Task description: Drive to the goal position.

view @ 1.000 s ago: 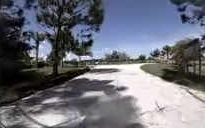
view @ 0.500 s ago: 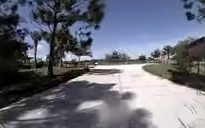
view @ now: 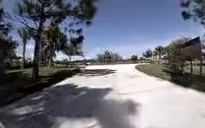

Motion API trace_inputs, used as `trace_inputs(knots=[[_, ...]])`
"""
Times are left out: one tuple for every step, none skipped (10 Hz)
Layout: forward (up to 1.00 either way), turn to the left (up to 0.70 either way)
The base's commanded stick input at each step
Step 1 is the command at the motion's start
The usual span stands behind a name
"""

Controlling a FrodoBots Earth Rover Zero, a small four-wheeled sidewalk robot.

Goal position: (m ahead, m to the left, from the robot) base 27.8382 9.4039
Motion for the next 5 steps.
trace_inputs(knots=[[0.85, 0.00], [0.85, 0.00], [0.85, 0.00], [0.85, 0.00], [0.85, 0.00]])
